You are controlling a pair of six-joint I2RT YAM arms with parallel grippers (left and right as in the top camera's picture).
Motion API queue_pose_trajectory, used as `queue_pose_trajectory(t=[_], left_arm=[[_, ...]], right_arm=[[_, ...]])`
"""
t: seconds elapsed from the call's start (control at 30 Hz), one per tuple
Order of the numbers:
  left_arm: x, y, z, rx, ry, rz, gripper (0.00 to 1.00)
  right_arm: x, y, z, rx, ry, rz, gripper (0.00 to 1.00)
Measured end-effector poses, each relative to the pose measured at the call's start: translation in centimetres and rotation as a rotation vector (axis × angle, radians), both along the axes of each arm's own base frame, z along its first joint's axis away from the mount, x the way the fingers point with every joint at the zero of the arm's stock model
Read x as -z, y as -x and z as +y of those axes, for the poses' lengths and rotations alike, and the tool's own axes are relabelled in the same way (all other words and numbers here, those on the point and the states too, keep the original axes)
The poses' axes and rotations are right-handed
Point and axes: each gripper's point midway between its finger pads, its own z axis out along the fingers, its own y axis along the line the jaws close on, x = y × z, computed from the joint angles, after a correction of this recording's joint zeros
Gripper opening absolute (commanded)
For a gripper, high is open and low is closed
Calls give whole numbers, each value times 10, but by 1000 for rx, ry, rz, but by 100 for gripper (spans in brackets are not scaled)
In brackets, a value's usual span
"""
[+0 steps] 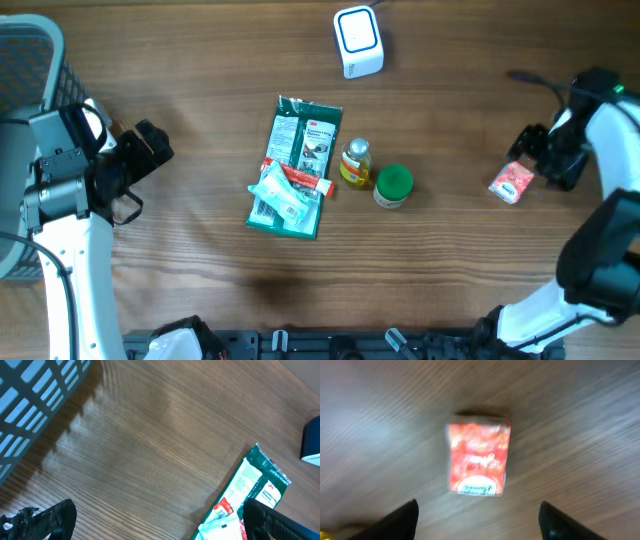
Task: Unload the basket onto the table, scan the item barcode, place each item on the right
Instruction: 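Set the red-white box down on the right side and release, then move the right gripper over the green-lidded jar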
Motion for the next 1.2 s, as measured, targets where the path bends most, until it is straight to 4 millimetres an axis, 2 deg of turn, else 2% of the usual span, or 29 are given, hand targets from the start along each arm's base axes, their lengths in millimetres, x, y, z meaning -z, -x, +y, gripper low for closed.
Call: queue_pose_trajectory(t=[0.03, 0.1, 0.13, 0.2, 0.5, 0.6, 0.97, 1.2], left_arm=[[0, 0, 0, 0, 0, 0, 100], [0, 0, 0, 0, 0, 0, 100], [0, 0, 0, 0, 0, 0, 100], [0, 0, 0, 0, 0, 0, 100], [0, 0, 0, 0, 0, 0, 100], [0, 0, 0, 0, 0, 0, 100], [0, 0, 0, 0, 0, 0, 100], [0, 0, 0, 0, 0, 0, 100]], right_arm=[[-38, -11, 3, -32, -9, -85, 79], [-76, -18, 19, -107, -66, -210, 79], [-94, -17, 32, -158, -108, -268, 79], [-107, -13, 58, -253, -186, -311, 79], [-109, 0, 160, -563, -301, -256, 79], [-109, 4, 180, -623, -310, -247, 79], [-109, 14, 218, -746, -325, -236, 80], [-107, 18, 229, -783, -330, -232, 80]])
